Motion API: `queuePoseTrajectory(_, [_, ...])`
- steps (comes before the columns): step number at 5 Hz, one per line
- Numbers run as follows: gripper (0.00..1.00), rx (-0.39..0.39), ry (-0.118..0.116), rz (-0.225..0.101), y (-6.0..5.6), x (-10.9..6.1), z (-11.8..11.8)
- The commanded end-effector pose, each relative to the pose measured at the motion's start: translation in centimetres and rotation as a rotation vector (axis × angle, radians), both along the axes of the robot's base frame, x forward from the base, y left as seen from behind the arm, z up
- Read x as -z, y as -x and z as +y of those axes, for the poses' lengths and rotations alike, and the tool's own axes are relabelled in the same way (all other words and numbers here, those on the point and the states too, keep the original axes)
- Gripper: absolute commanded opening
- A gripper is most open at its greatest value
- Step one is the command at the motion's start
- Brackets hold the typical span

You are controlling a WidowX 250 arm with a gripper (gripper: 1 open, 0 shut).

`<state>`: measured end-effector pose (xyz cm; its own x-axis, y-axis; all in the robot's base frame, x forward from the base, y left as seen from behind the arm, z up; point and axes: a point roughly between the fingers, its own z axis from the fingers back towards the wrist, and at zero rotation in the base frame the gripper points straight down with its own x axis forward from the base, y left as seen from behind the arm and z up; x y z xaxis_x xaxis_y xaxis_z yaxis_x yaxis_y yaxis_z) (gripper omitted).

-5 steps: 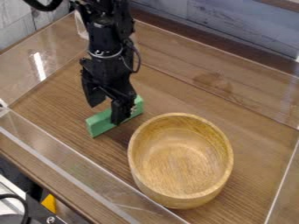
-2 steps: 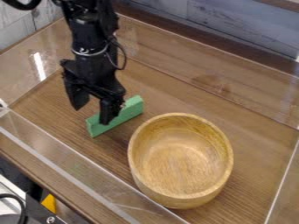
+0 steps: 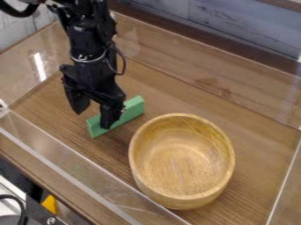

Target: Put the green block in the brown bowl

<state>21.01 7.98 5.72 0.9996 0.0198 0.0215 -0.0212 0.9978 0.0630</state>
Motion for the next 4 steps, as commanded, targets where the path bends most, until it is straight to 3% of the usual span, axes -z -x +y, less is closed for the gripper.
queuePoseTrajectory(1, [1.0,0.031,-0.001,-0.022,-0.6,0.4,1.0])
queuePoseTrajectory(2, [1.0,0.056,0.004,-0.023,-0.7,1.1,1.9])
queuePoseTrajectory(3, [1.0,0.083,0.009,-0.025,-0.4,2.2,0.8])
queuePoseTrajectory(4, [0.0,0.111,0.014,-0.027,-0.1,3.3,-0.3])
